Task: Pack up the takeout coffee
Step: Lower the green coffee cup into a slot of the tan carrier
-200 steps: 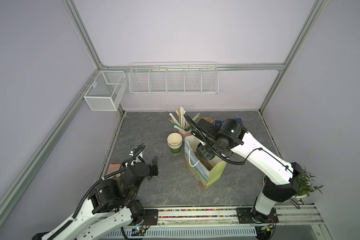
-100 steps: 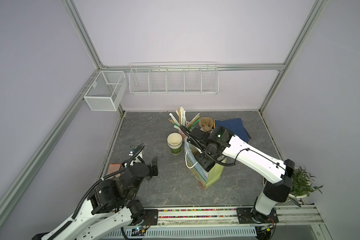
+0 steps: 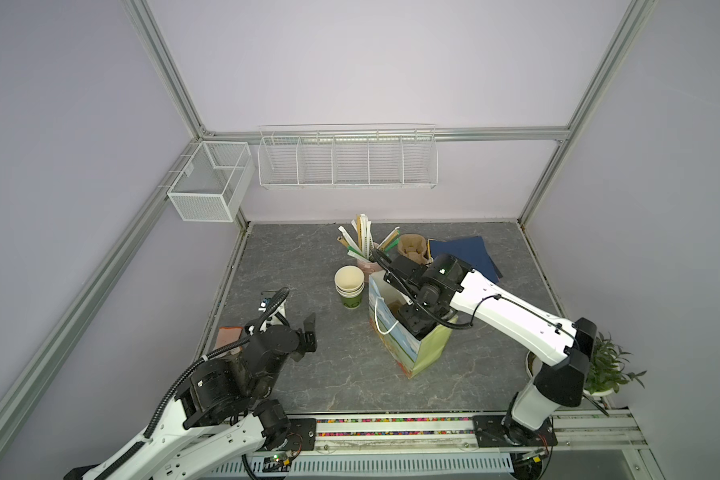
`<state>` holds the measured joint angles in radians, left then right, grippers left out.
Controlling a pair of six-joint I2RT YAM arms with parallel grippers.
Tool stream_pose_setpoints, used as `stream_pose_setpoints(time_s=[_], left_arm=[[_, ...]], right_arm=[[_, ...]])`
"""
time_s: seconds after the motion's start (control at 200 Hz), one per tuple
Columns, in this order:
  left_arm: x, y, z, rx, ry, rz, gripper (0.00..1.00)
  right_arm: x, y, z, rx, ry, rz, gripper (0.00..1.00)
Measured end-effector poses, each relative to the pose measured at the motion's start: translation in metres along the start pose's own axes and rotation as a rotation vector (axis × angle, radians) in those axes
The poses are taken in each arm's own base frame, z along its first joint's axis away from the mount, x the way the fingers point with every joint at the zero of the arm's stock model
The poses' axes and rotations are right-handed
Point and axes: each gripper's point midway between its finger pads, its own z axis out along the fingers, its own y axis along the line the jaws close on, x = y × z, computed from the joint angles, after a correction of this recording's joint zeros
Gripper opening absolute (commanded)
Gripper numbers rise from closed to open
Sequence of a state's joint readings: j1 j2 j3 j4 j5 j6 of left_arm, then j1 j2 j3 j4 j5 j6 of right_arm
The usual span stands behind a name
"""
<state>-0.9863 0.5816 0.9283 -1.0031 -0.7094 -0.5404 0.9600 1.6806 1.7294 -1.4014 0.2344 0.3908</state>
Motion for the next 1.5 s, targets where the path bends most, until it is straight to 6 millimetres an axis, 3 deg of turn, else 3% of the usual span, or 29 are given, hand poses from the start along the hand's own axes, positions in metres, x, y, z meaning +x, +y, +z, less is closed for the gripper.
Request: stream_pose_setpoints(time_s=[0.8, 1.499], left_arm=[[0.001, -0.001, 0.001, -0.003, 0.004, 0.004, 0.99], [0.001, -0.001, 0.001, -0.004, 0.006, 0.006, 0.99]], right_arm=[[0.015, 0.008, 0.034, -0.058, 0.069, 0.037, 0.62], [0.019, 0.006, 0.040, -0.086, 0.101, 0.041, 0.62]])
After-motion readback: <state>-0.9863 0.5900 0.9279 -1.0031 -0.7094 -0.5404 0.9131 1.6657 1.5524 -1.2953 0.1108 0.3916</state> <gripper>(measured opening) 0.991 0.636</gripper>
